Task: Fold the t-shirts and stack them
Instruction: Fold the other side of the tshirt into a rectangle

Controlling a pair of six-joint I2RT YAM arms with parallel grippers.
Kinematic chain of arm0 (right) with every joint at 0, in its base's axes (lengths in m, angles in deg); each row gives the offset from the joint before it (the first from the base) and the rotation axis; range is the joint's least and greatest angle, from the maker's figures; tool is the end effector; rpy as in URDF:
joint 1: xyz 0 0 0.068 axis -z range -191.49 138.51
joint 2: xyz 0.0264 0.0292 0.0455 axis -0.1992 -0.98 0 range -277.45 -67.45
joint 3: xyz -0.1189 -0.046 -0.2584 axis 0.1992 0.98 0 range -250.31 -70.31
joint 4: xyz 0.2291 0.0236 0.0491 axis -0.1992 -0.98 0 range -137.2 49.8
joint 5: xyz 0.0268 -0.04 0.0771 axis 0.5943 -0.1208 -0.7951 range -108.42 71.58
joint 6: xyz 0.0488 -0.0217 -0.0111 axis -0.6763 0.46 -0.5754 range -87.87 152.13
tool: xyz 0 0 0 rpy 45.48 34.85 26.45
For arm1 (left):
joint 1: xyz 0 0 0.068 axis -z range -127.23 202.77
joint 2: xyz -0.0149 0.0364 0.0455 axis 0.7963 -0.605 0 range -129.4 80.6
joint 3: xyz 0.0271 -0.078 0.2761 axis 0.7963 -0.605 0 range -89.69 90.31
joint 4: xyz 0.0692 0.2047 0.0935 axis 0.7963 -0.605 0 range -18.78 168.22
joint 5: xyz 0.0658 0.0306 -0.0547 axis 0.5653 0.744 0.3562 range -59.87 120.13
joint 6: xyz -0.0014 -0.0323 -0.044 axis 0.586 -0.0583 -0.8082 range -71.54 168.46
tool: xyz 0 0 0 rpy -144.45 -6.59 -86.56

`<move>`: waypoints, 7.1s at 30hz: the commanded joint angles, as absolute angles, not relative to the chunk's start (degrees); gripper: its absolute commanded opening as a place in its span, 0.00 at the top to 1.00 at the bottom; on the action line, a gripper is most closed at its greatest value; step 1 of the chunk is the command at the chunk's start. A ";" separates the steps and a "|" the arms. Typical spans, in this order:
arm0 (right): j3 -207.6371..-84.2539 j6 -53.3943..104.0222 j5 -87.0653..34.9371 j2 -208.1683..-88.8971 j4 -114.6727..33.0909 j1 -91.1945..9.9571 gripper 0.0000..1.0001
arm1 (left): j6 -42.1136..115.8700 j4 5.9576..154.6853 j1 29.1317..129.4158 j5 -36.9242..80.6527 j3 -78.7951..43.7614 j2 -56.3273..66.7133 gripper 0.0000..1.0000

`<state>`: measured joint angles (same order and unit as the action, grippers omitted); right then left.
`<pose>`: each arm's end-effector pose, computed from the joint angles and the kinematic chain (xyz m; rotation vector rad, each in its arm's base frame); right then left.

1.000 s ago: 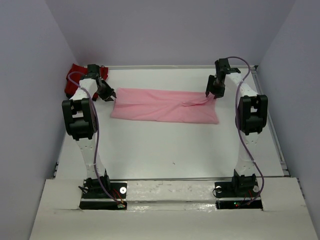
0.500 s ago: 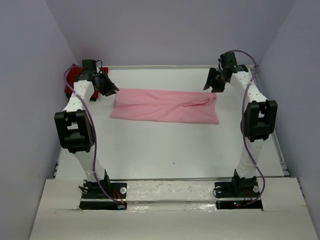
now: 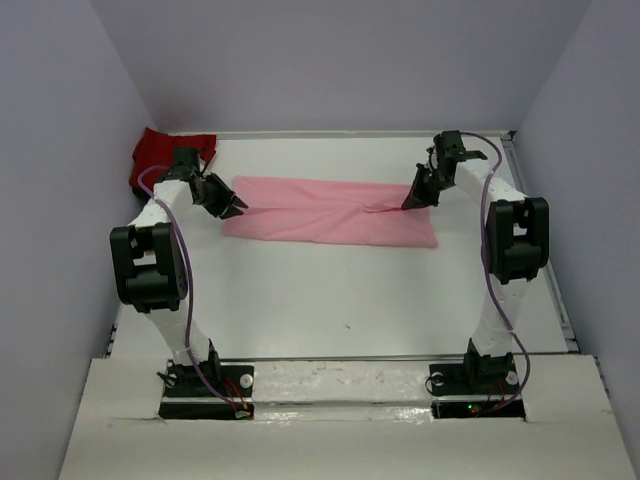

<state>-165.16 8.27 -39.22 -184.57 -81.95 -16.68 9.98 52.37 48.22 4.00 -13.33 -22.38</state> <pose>0.4159 0.0509 0.2386 0.3279 2.7060 0.6414 0.3689 0.0131 0.2578 -0.7417 2.4249 -0.8115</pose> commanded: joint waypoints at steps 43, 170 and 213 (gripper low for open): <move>-152.40 5.85 -41.71 -181.45 -73.07 -19.84 1.00 | 16.90 50.96 48.29 19.40 -5.14 -28.03 0.65; -156.00 8.57 -41.54 -184.61 -76.58 -19.84 1.00 | 6.27 96.24 44.78 -11.89 -23.69 -29.70 1.00; -157.06 9.45 -40.75 -185.84 -77.72 -19.84 1.00 | 17.34 87.98 47.41 1.21 -16.48 -37.09 1.00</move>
<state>-154.71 8.60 -41.32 -186.01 -77.32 -19.63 15.09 88.37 47.17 -0.97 -19.58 -36.72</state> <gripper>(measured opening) 0.010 0.011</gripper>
